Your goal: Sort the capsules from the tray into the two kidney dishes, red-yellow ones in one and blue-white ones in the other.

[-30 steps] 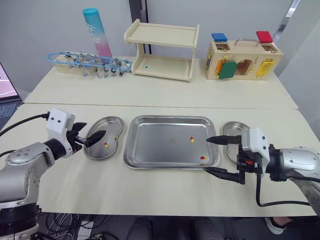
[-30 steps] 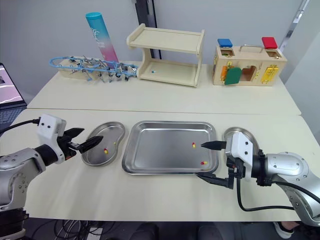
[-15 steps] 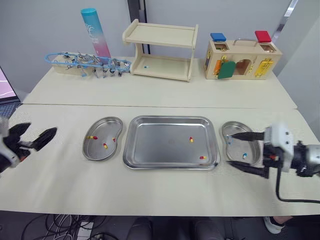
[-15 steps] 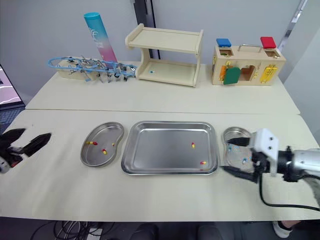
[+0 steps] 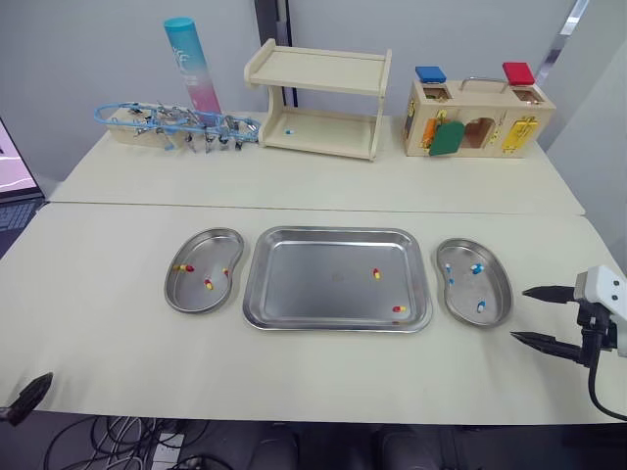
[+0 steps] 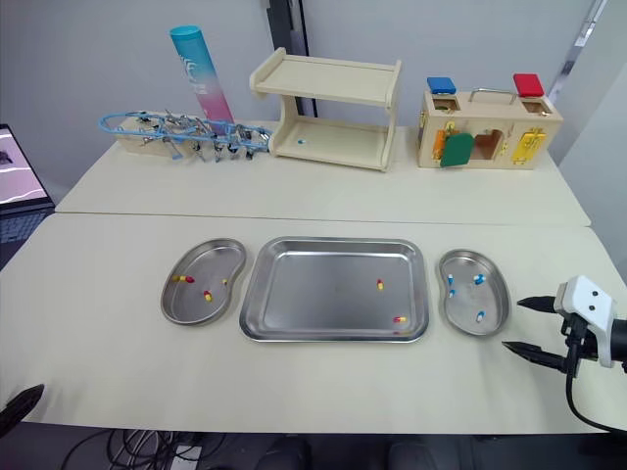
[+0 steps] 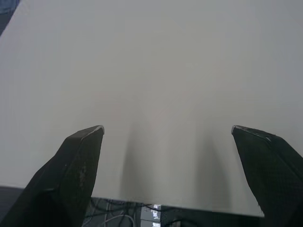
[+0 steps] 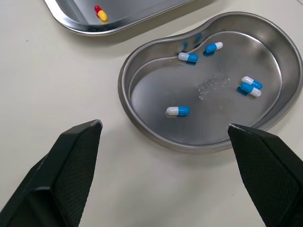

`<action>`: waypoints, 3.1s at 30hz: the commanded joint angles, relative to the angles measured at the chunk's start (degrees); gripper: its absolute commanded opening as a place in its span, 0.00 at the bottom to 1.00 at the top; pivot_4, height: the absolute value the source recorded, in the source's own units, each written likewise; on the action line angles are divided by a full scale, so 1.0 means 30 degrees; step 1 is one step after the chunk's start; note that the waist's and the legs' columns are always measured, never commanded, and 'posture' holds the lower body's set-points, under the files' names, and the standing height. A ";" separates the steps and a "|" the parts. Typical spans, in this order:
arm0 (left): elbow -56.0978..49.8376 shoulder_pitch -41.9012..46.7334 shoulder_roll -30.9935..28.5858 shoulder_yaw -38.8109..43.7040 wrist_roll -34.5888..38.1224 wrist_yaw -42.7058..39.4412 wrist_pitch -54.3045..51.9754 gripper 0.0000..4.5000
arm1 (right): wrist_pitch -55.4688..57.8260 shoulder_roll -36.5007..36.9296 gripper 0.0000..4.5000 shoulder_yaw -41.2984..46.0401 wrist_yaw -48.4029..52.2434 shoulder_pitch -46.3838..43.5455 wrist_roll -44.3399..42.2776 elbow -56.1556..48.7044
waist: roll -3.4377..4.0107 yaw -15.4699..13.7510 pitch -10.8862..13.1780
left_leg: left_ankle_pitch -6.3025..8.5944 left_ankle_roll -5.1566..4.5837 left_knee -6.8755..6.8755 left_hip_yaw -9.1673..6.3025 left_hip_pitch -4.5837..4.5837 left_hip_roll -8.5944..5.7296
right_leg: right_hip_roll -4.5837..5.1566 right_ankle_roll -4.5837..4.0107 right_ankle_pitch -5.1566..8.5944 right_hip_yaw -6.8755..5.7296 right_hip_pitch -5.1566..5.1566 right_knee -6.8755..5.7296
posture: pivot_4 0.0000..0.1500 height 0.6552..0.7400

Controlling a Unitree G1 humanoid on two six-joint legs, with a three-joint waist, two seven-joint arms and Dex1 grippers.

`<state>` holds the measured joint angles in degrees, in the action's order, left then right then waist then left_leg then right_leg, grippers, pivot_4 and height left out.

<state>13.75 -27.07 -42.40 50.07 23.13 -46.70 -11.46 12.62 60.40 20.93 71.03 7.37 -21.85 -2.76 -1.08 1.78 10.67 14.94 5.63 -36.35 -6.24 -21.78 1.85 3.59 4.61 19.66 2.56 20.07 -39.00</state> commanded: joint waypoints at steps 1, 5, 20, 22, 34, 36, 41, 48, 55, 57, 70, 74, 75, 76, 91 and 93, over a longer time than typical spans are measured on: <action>0.0314 0.0089 -0.0239 0.0837 0.0238 0.0225 0.0845 0.99 | -0.0656 0.0199 1.00 0.0404 0.0066 -0.0282 0.0163 -0.0059 | 0.0000 0.0000 0.0000 | 0.0000 0.0000 0.0000 -0.0004 0.0000 0.0000 | -0.0001 0.0000 0.0000 -0.0004 0.0002 0.0000 | 1.00 1.00; 0.0073 0.0098 -0.0457 0.0834 0.0547 0.0037 0.0947 0.99 | -0.0643 0.0219 1.00 0.0182 0.0131 -0.0641 0.0147 0.0043 | 0.0000 0.0034 0.0000 | 0.0000 0.0000 0.0000 0.0003 -0.0002 0.0000 | -0.0001 -0.0001 0.0000 0.0004 0.0003 0.0001 | 1.00 1.00; -0.4975 0.2057 -0.2121 -0.2089 0.1595 -0.2623 -0.0253 0.99 | -0.0346 0.0083 1.00 0.0741 0.0271 0.0255 -0.0094 -0.0730 | -0.0002 -0.0006 -0.0001 | -0.0001 0.0002 0.0001 -0.0001 -0.0006 0.0000 | -0.0002 0.0000 0.0000 -0.0003 0.0001 0.0002 | 1.00 1.00; -0.5974 0.2718 -0.2479 -0.3166 0.1799 -0.3267 -0.0512 0.99 | -0.0238 0.0050 1.00 0.1018 0.0186 0.0644 -0.0188 -0.1117 | 0.0000 -0.0035 0.0000 | -0.0002 0.0003 0.0001 0.0003 -0.0009 0.0000 | -0.0001 0.0001 -0.0001 0.0001 -0.0003 0.0003 | 1.00 1.00; -1.1092 1.1794 -0.2538 -1.3121 0.4009 -0.4189 -0.6005 0.99 | 0.2775 -0.1396 1.00 0.2931 -0.1416 0.3247 -0.2253 -0.7428 | 0.0019 0.0092 0.0004 | -0.0003 0.0004 -0.0002 0.0001 -0.0011 0.0002 | -0.0015 0.0002 -0.0002 0.0010 0.0000 -0.0004 | 1.00 1.00; -1.0961 1.3266 -0.1988 -1.4406 0.3911 -0.4333 -0.6261 0.99 | 0.3197 -0.1621 1.00 0.2855 -0.1803 0.3255 -0.2562 -0.8313 | 0.0018 0.0069 0.0004 | -0.0004 0.0004 -0.0011 0.0001 -0.0013 0.0001 | -0.0015 0.0004 -0.0002 0.0007 -0.0008 -0.0004 | 1.00 1.00; -1.0056 1.5753 -0.0287 -1.7485 0.3317 -0.5426 -0.6192 0.99 | 0.3731 -0.2161 1.00 0.2563 -0.2500 0.3554 -0.2729 -0.9520 | 0.0016 -0.0013 0.0005 | -0.0004 0.0004 -0.0030 -0.0002 -0.0030 -0.0002 | -0.0015 0.0004 -0.0002 0.0002 -0.0012 0.0006 | 1.00 1.00; -0.8774 1.7437 0.1923 -1.9851 0.2008 -0.6067 -0.5040 0.59 | 0.3893 -0.2539 1.00 0.2335 -0.2869 0.3655 -0.2782 -1.0061 | 0.0015 -0.0005 0.0005 | -0.0004 0.0003 -0.0057 -0.0005 -0.0030 -0.0003 | -0.0016 0.0005 -0.0003 0.0000 -0.0015 0.0001 | 1.00 1.00; -0.7407 1.8757 0.3868 -2.2005 0.0094 -0.5709 -0.4752 0.53 | 0.3643 -0.2667 1.00 0.2088 -0.2972 0.3576 -0.2698 -0.9957 | 0.0015 -0.0036 0.0005 | -0.0002 0.0002 -0.0105 -0.0018 -0.0038 -0.0008 | -0.0016 0.0011 -0.0006 -0.0010 -0.0040 0.0003 | 1.00 1.00; -0.6900 1.9004 0.4274 -2.2631 -0.0718 -0.5486 -0.4505 0.53 | 0.3609 -0.2699 1.00 0.1985 -0.3039 0.3507 -0.2668 -0.9961 | 0.0015 -0.0028 0.0005 | -0.0002 0.0002 -0.0109 -0.0018 -0.0041 -0.0010 | -0.0017 0.0015 -0.0008 -0.0009 -0.0040 0.0005 | 1.00 1.00; -0.2423 2.1268 0.8358 -2.5107 -0.4139 -0.4021 -0.3604 0.29 | 0.3848 -0.2931 1.00 0.1666 -0.3432 0.3531 -0.2811 -1.0533 | 0.0015 -0.0028 0.0005 | -0.0002 0.0001 -0.0143 -0.0030 -0.0049 -0.0019 | -0.0016 0.0028 -0.0014 -0.0012 -0.0048 0.0002 | 1.00 1.00; -0.1232 2.1826 0.9085 -2.5250 -0.4738 -0.3911 -0.3402 0.29 | 0.3991 -0.3000 1.00 0.1669 -0.3607 0.3587 -0.2881 -1.0812 | 0.0014 -0.0051 0.0005 | -0.0002 0.0002 -0.0157 -0.0031 -0.0057 -0.0022 | -0.0016 0.0033 -0.0017 -0.0013 -0.0052 0.0002 | 1.00 1.00; -0.1071 2.1905 0.9137 -2.5327 -0.4856 -0.3994 -0.3417 0.29 | 0.4030 -0.3015 1.00 0.1667 -0.3645 0.3607 -0.2900 -1.0892 | 0.0014 -0.0044 0.0005 | -0.0002 0.0002 -0.0157 -0.0031 -0.0056 -0.0022 | -0.0015 0.0033 -0.0017 -0.0013 -0.0051 0.0003 | 1.00 1.00; -0.0700 2.2052 0.9301 -2.5455 -0.5093 -0.3945 -0.3309 0.29 | 0.4086 -0.3035 1.00 0.1669 -0.3691 0.3625 -0.2955 -1.1030 | 0.0014 -0.0042 0.0005 | -0.0002 0.0002 -0.0155 -0.0032 -0.0056 -0.0022 | -0.0015 0.0033 -0.0017 -0.0013 -0.0051 0.0004 | 1.00 1.00; 0.1063 2.2968 1.0587 -2.6088 -0.6226 -0.4855 -0.3284 0.29 | 0.4369 -0.2964 1.00 0.1429 -0.4029 0.3376 -0.3174 -1.1825 | 0.0015 -0.0032 0.0005 | -0.0002 0.0002 -0.0156 -0.0033 -0.0055 -0.0025 | -0.0015 0.0034 -0.0017 -0.0014 -0.0052 0.0004 | 1.00 1.00; 0.1277 2.3019 1.0615 -2.6264 -0.6480 -0.4903 -0.3276 0.29 | 0.4372 -0.2941 1.00 0.1413 -0.4035 0.3356 -0.3172 -1.1821 | 0.0014 -0.0031 0.0005 | -0.0002 0.0002 -0.0156 -0.0034 -0.0054 -0.0025 | -0.0015 0.0034 -0.0017 -0.0013 -0.0052 0.0003 | 1.00 1.00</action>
<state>17.89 40.96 -10.94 -28.18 4.39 -60.90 -21.81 25.79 51.24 24.48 59.04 17.48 -30.51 -36.42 -1.03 1.68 10.68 14.93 5.64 -36.82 -6.33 -21.94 1.77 3.55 4.72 19.61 2.52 19.92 -39.00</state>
